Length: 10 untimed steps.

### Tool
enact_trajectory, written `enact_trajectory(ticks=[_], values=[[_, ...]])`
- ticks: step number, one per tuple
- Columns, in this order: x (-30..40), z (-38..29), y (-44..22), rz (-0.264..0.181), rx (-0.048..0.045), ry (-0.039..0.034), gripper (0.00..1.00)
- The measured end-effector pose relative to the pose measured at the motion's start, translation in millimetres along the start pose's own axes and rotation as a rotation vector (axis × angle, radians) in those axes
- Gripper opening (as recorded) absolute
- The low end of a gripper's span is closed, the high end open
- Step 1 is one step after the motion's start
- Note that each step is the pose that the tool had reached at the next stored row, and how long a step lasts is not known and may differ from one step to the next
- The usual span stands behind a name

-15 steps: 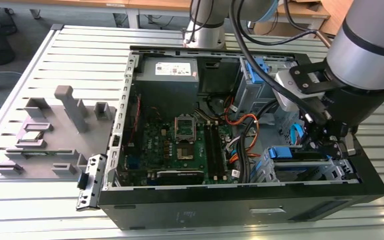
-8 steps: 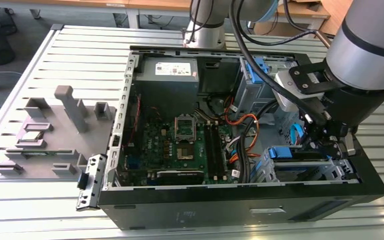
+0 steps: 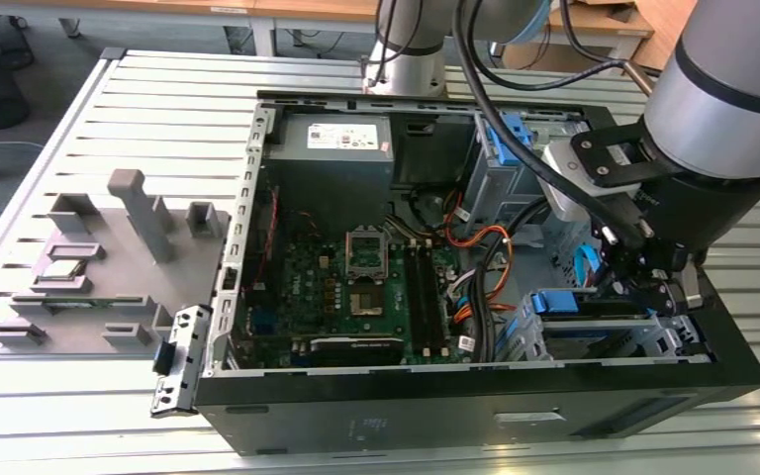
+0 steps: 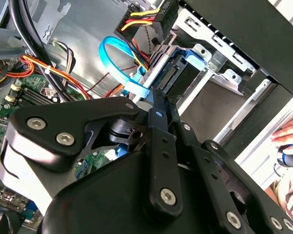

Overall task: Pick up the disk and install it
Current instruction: 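Insert the first disk wire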

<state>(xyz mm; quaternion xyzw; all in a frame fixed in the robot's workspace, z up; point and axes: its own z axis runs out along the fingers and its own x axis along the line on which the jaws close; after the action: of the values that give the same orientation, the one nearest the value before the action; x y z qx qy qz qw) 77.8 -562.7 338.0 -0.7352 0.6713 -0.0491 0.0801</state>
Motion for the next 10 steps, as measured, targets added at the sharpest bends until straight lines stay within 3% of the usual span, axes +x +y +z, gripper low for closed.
enact_trajectory(ticks=[6,10], values=[[-0.2,0.4,2.7,0.000,0.0115,0.0005,0.16],[-0.3,0.5,4.5,-0.001,0.0251,0.0018,0.16]])
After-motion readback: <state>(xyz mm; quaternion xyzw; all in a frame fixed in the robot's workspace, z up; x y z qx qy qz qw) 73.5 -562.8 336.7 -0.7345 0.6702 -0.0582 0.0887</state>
